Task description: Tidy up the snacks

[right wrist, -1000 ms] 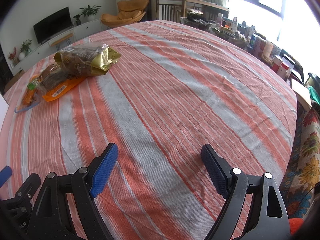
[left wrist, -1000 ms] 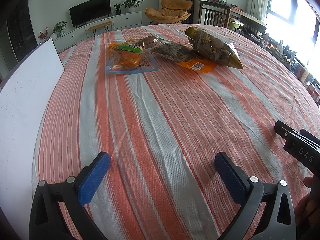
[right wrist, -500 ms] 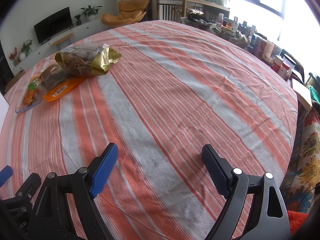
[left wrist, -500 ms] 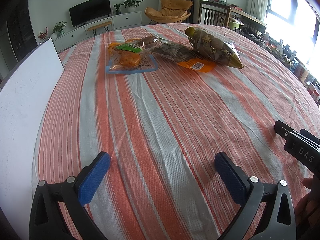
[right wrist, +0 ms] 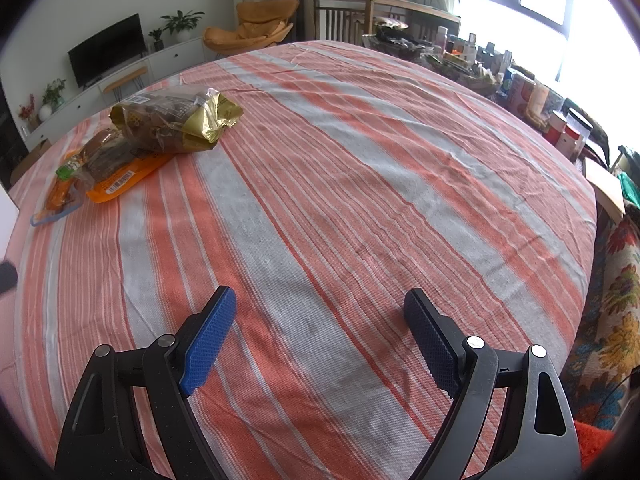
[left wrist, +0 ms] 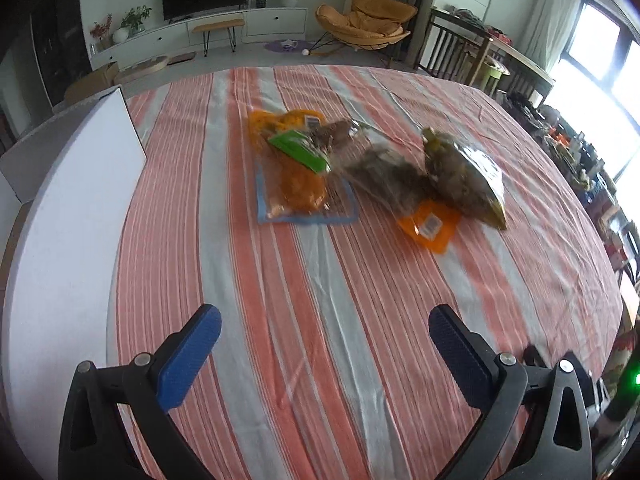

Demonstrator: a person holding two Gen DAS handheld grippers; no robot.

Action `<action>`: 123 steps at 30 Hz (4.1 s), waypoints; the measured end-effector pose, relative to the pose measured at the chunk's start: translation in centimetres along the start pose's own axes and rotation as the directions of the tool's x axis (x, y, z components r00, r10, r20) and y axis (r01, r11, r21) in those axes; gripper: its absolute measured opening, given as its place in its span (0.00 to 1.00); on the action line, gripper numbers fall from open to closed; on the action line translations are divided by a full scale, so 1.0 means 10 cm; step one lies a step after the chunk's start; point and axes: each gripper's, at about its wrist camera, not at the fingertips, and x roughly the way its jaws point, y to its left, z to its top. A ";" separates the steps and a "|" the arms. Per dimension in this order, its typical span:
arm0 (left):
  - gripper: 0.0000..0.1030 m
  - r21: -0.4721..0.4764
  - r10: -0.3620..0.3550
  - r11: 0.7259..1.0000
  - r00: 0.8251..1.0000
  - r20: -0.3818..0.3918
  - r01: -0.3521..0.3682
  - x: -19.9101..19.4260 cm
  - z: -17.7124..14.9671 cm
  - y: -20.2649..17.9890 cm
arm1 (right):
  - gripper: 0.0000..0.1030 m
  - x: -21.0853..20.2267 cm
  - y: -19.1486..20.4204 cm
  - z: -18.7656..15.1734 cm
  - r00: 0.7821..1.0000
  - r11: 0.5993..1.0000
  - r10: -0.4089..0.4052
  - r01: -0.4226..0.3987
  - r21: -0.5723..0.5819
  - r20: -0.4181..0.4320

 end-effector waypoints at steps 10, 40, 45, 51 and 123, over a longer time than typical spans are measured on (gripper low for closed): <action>0.91 -0.085 -0.039 0.996 0.993 -0.112 0.029 0.77 0.86 0.32 | 0.88 -0.01 0.00 0.01 1.000 1.000 0.005 -0.005 -0.001 -0.004; 0.53 0.084 -0.033 0.995 0.987 -0.159 0.047 0.18 -0.40 0.35 | 0.89 0.00 0.01 0.02 1.000 1.000 0.005 -0.005 0.000 -0.007; 0.93 0.099 -0.032 0.994 0.996 -0.086 0.040 -0.04 -0.88 0.29 | 0.89 -0.01 0.01 0.02 1.000 1.000 0.006 -0.006 0.000 -0.007; 1.00 0.139 0.063 0.988 0.997 0.054 -0.070 0.00 -1.12 0.15 | 0.89 -0.01 0.01 0.02 1.000 1.000 0.007 -0.007 0.001 -0.006; 1.00 0.133 0.056 0.989 0.996 0.071 -0.065 -0.02 -1.13 0.19 | 0.83 0.33 1.28 0.49 0.534 0.670 0.725 -0.694 0.264 -0.436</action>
